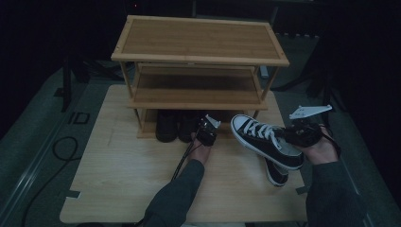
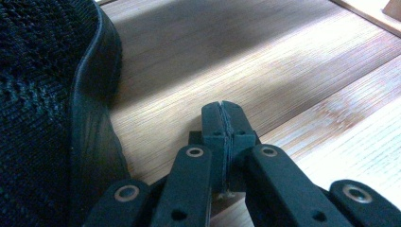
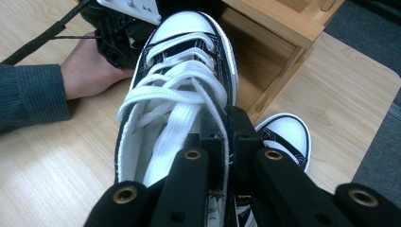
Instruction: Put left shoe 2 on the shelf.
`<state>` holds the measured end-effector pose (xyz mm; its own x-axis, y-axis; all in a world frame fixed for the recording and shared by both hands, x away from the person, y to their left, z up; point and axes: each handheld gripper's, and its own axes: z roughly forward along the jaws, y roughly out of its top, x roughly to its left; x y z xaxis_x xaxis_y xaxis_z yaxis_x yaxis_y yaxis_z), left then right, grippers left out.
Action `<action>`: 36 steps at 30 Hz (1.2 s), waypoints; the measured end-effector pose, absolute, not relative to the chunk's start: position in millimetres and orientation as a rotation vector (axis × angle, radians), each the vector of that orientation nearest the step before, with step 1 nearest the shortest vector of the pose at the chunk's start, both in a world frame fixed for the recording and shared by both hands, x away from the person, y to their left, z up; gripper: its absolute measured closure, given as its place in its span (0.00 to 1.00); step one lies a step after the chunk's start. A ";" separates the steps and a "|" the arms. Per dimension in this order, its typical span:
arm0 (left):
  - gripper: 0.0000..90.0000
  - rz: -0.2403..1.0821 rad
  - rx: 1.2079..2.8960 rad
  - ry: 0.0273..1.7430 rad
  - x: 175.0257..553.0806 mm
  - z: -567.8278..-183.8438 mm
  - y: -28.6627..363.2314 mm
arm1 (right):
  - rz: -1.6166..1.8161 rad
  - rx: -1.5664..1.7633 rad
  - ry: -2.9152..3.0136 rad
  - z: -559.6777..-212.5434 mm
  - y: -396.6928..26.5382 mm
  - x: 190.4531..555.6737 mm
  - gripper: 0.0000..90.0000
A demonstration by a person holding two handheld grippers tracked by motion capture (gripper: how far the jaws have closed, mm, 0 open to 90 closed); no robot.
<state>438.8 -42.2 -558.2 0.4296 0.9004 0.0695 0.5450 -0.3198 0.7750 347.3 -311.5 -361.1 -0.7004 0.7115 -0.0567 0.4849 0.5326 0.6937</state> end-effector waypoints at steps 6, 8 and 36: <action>0.99 0.665 1.999 1.214 438.7 -558.4 -42.4 | 0.970 0.975 2.444 -356.2 -313.3 345.9 0.97; 0.99 0.664 1.999 1.214 438.7 -558.3 -42.4 | 0.969 0.973 2.443 -355.2 -313.5 345.4 0.97; 1.00 0.672 2.006 1.214 438.7 -558.2 -42.5 | 1.079 0.902 2.452 -320.7 -298.6 343.3 0.97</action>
<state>438.7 -42.5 -558.2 0.4290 0.8999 0.0784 0.5440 -0.3267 0.7729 343.3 -298.6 -320.7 -0.7520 0.6584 -0.0307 0.4220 0.5167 0.7450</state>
